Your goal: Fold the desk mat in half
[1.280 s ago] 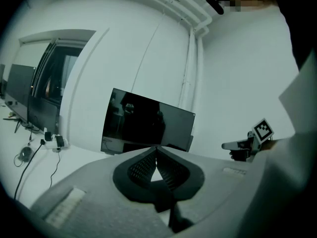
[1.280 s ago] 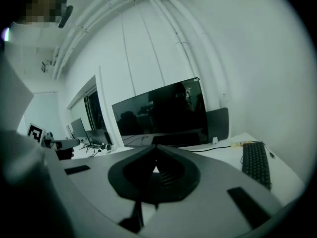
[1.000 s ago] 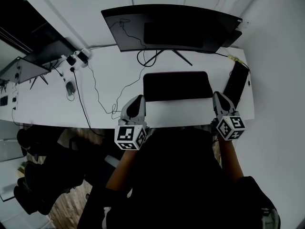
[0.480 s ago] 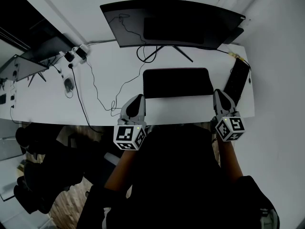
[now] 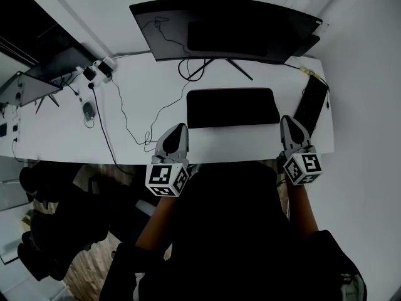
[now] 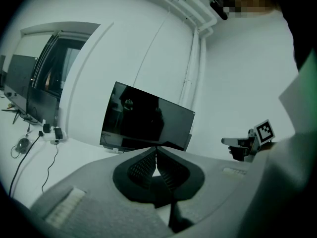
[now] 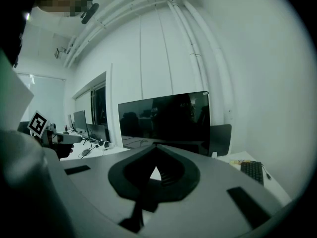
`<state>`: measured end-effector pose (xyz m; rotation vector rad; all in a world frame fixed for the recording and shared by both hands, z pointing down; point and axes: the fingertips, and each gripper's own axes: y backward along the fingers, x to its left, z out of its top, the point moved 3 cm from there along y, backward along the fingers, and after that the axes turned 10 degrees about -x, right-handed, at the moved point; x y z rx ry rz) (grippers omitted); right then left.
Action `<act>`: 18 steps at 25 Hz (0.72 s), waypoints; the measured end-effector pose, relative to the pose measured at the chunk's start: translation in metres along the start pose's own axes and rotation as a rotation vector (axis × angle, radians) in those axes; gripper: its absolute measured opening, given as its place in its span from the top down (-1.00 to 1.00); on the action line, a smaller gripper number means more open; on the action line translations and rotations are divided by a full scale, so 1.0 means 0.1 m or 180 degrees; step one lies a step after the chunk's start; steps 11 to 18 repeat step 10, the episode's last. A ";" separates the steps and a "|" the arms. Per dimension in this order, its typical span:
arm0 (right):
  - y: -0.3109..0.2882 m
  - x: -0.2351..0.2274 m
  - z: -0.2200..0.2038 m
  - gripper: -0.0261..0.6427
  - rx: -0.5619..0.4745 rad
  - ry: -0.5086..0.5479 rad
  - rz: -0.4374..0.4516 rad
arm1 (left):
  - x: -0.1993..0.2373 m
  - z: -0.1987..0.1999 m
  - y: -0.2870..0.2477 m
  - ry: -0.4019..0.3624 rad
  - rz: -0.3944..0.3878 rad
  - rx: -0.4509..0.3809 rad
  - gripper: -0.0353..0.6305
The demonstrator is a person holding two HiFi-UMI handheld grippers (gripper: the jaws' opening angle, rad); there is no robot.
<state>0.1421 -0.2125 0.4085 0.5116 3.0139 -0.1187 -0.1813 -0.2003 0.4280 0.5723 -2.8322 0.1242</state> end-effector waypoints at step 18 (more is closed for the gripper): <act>-0.01 -0.23 -0.01 0.93 0.0002 -0.0085 0.0013 | -0.13 -0.01 -0.09 0.0142 0.0082 0.0001 0.82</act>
